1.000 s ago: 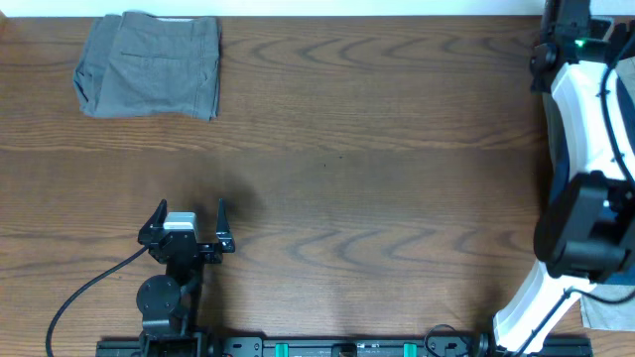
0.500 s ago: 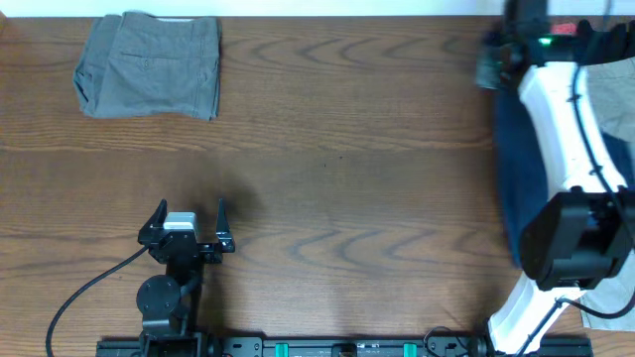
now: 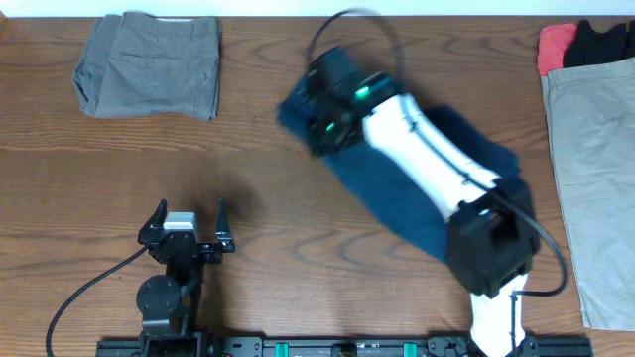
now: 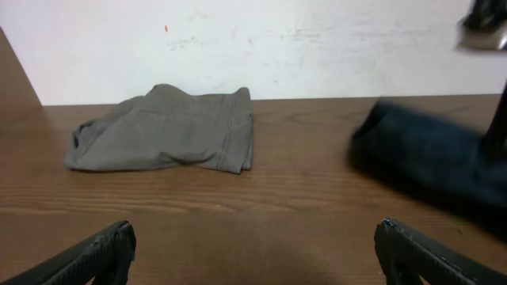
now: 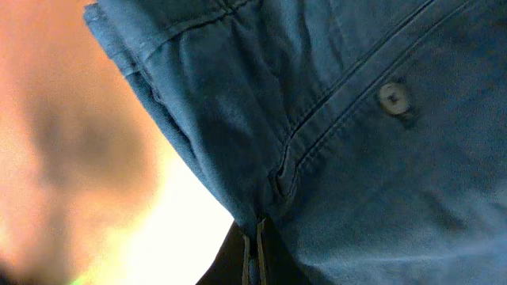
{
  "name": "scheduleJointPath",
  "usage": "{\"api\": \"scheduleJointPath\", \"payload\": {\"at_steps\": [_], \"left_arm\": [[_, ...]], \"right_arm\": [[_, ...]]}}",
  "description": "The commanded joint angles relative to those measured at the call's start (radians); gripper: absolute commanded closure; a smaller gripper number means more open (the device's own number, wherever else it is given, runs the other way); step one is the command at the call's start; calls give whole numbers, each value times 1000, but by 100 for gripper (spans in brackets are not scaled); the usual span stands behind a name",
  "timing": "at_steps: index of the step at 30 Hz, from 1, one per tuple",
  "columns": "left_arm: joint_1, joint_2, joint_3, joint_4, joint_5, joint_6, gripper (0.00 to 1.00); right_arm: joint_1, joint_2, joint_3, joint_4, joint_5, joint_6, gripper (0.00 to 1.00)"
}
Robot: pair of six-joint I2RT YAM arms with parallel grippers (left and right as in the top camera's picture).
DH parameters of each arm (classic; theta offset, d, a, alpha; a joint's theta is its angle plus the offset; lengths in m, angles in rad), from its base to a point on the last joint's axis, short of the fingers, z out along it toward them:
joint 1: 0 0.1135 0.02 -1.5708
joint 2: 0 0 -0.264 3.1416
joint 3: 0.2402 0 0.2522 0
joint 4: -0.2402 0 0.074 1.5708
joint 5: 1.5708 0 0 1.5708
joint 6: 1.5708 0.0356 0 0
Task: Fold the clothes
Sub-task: 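Drag the shorts leftward and lay them flat mid-table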
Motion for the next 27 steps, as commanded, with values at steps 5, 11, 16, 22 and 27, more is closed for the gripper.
{"api": "scheduleJointPath", "payload": {"at_steps": [5, 11, 16, 22, 27], "left_arm": [[4, -6, -26, -18, -1, -8, 2], [4, -6, -26, -18, -1, -8, 2], [4, -6, -26, -18, -1, -8, 2], [4, -6, -26, -18, -1, -8, 2], [4, -6, -26, -18, -1, -8, 2]], "right_arm": [[143, -10, 3, -43, -126, 13, 99], [149, -10, 5, -144, -124, -27, 25], [79, -40, 27, -275, 19, -12, 3], [-123, -153, 27, -423, 271, 61, 1], [-304, -172, 24, -492, 405, 100, 1]]}}
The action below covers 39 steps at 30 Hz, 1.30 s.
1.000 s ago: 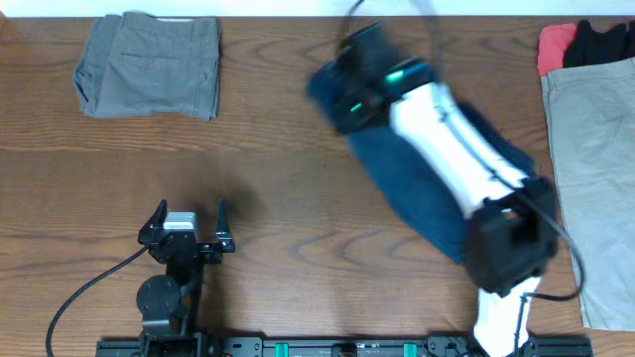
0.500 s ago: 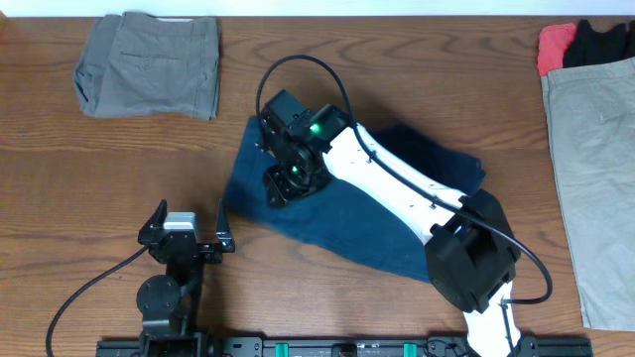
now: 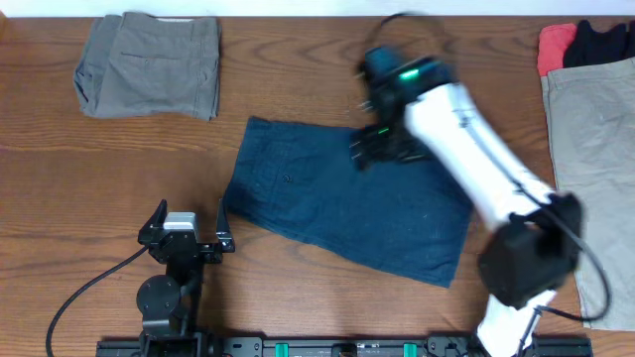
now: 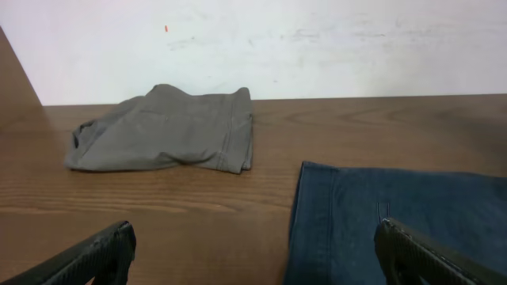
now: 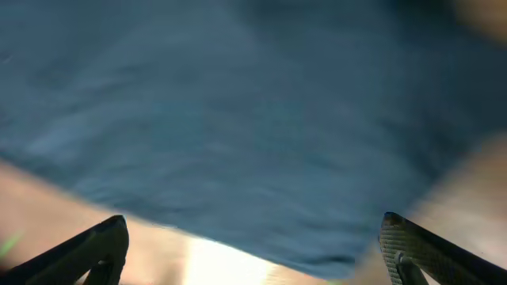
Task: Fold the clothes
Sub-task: 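Drag the shorts leftward and lay them flat mid-table, then grasp the shorts' right corner with the right gripper and pull right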
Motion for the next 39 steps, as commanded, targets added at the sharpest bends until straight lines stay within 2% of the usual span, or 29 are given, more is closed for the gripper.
{"api": "scheduleJointPath", "payload": {"at_steps": [1, 7, 12, 17, 23, 26, 30, 32, 33, 35, 36, 38, 39], "left_arm": [[4, -6, -26, -18, -1, -8, 2], [4, -6, -26, -18, -1, -8, 2], [4, -6, -26, -18, -1, -8, 2], [4, -6, -26, -18, -1, -8, 2], [4, -6, -26, -18, -1, -8, 2], [4, -6, -26, -18, -1, -8, 2], [4, -6, -26, -18, -1, -8, 2], [4, -6, -26, -18, -1, -8, 2], [4, -6, -26, -18, -1, -8, 2], [4, -6, -26, -18, -1, -8, 2], [4, -6, -26, -18, -1, -8, 2], [4, -6, -26, -18, -1, -8, 2], [4, -6, -26, -18, -1, -8, 2]], "right_arm": [[-121, -21, 8, -23, 139, 48, 1], [-339, -21, -126, 41, 109, 47, 1], [-472, -21, -311, 155, -112, -27, 1], [-494, -21, -475, 283, -245, -119, 2], [-470, -21, -623, 401, -246, -118, 1], [-470, -21, -685, 469, -246, -106, 4], [-470, -21, -737, 535, -246, -98, 17], [-470, -21, -746, 559, -246, -98, 29], [-470, -21, -748, 571, -246, -98, 41], [-470, -21, -749, 598, -246, -94, 75], [-470, -21, -749, 612, -246, -90, 86], [-468, -21, -749, 647, -247, -91, 99], [-465, -21, -749, 668, -247, -91, 99]]}}
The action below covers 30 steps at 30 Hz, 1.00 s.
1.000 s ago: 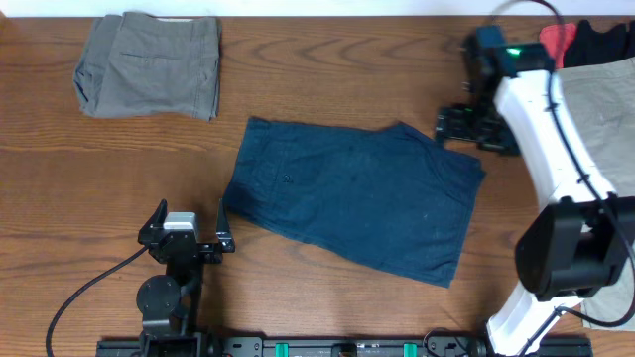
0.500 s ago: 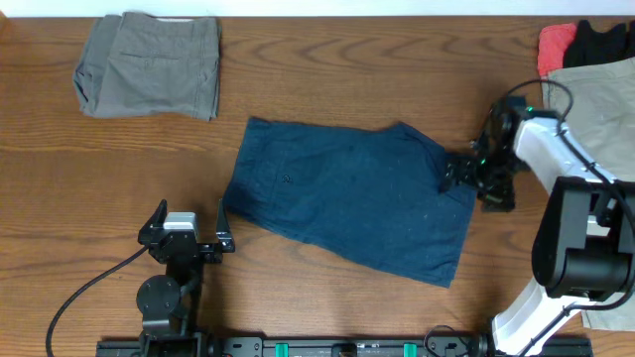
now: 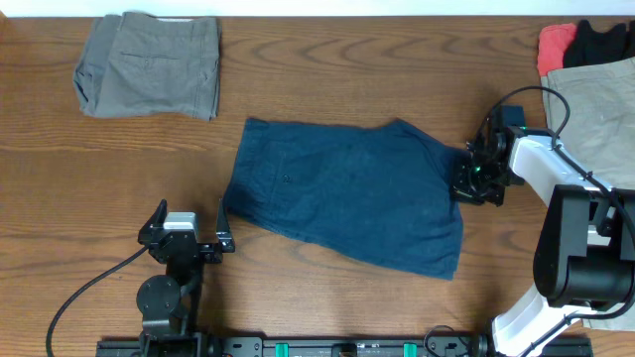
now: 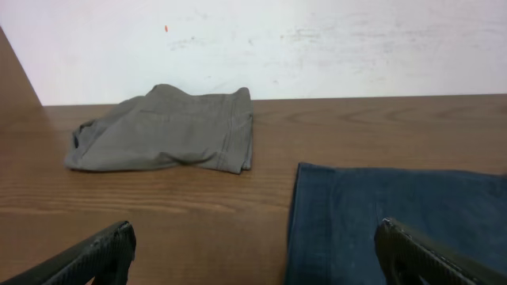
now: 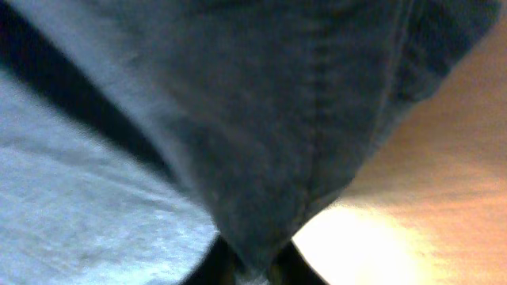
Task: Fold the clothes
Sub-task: 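Grasp the shorts' right corner with the right gripper and pull right, then release the shorts and raise the right gripper to the right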
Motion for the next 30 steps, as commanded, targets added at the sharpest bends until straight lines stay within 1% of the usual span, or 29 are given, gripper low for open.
{"api": "scheduleJointPath", "payload": {"at_steps": [1, 8, 11, 15, 21, 22, 23, 24, 25, 26, 30], "left_arm": [[4, -6, -26, -18, -1, -8, 2], [4, -6, -26, -18, -1, -8, 2], [4, -6, -26, -18, -1, -8, 2], [4, -6, -26, -18, -1, -8, 2], [4, -6, -26, -18, -1, -8, 2], [4, -6, -26, -18, -1, -8, 2], [4, -6, -26, -18, -1, -8, 2], [4, -6, -26, -18, -1, -8, 2], [4, -6, -26, -18, -1, -8, 2], [4, -6, -26, -18, -1, -8, 2], [4, -6, -26, -18, -1, -8, 2]], "right_arm": [[12, 44, -28, 65, -5, -6, 99], [16, 44, -27, 277, -3, -16, 99], [15, 44, -11, 336, 2, -17, 99], [14, 44, 18, 331, 13, -16, 99], [12, 44, 45, 320, 116, -24, 99], [12, 44, 53, 310, 131, -30, 96], [12, 44, 61, 300, 140, -33, 85], [11, 44, 71, 287, 142, -42, 63], [11, 44, 83, 271, 143, -45, 29], [11, 44, 96, 253, 142, -45, 1], [8, 43, 178, 149, 143, -43, 1]]}}
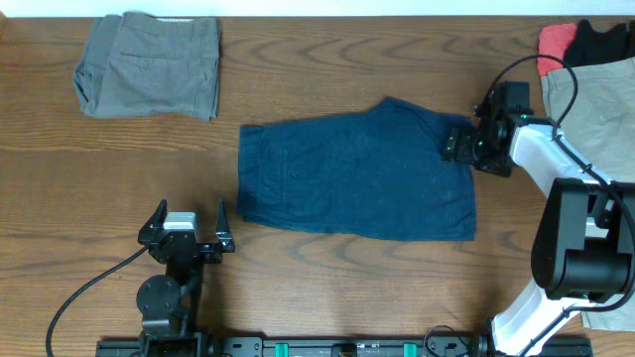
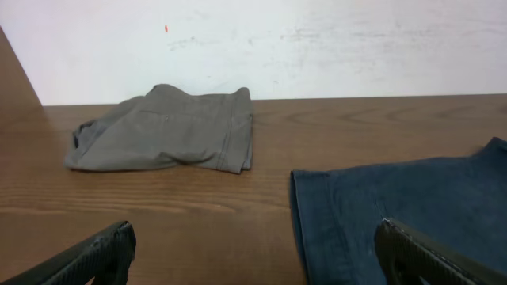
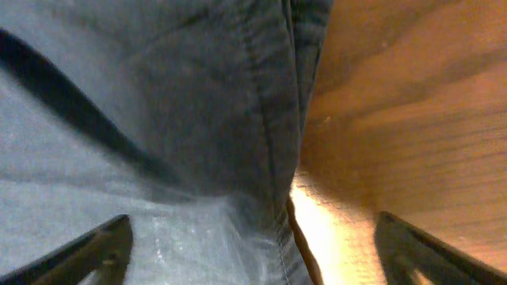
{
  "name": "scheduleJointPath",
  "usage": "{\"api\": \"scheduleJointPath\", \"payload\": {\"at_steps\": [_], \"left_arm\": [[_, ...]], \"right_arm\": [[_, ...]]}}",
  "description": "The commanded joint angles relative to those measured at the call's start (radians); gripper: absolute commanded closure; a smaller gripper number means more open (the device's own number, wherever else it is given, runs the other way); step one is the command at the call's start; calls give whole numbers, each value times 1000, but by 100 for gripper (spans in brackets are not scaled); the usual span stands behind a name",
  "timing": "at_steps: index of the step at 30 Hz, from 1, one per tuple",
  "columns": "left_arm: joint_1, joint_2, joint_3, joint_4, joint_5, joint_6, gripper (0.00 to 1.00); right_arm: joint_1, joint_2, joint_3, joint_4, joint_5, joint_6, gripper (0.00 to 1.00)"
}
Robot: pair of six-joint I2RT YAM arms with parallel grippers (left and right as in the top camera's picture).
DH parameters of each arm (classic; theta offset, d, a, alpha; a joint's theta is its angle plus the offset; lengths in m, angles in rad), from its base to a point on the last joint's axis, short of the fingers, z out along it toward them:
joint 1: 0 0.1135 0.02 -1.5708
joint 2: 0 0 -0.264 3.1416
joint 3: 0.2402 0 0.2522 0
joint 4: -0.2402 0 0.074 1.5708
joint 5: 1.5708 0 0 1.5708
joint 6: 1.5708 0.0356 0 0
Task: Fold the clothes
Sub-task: 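Release the shorts and raise the right gripper to the right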
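Observation:
The blue shorts (image 1: 357,178) lie spread flat in the middle of the table, waistband to the left. My right gripper (image 1: 466,147) stands open at their upper right corner, right above the cloth. In the right wrist view the seam of the shorts (image 3: 269,150) runs between the spread fingers, over bare wood. My left gripper (image 1: 189,226) rests open near the front edge, left of the shorts. In the left wrist view the shorts' left edge (image 2: 333,222) lies between its fingertips (image 2: 412,249).
Folded grey shorts (image 1: 149,64) sit at the far left corner, and they show as a grey bundle (image 2: 166,127) in the left wrist view. A beige garment (image 1: 595,159) and red and black clothes (image 1: 585,42) lie along the right edge.
My right gripper was shut on the right corner of the blue shorts; now it is open over it. The shorts have shifted and lie straighter across the table.
My right gripper held the blue shorts bunched above the table's middle. Then the shorts lay spread out with the gripper open over them. Then it was shut on their right corner, and now it stands open there with the shorts squared up.

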Motion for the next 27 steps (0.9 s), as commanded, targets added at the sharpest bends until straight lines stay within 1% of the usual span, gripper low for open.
{"api": "scheduleJointPath", "payload": {"at_steps": [1, 5, 9, 11, 15, 17, 19, 22, 27], "left_arm": [[4, -6, -26, -18, -1, -8, 2], [4, -6, -26, -18, -1, -8, 2], [4, -6, -26, -18, -1, -8, 2], [4, -6, -26, -18, -1, -8, 2], [4, -6, -26, -18, -1, -8, 2], [4, -6, -26, -18, -1, -8, 2], [4, -6, -26, -18, -1, -8, 2], [4, -6, -26, -18, -1, -8, 2], [4, -6, -26, -18, -1, -8, 2]], "right_arm": [[5, 8, 90, -63, 24, -12, 1], [5, 8, 214, -197, 24, 24, 1], [-6, 8, 391, -366, 62, 24, 1], [-23, 8, 475, -431, 126, 24, 1], [-76, 8, 602, -508, 354, 24, 1], [-110, 8, 629, -521, 463, 24, 1], [-148, 8, 631, -525, 504, 24, 1], [-206, 8, 624, -539, 498, 24, 1], [-257, 8, 624, -537, 451, 24, 1]]}}
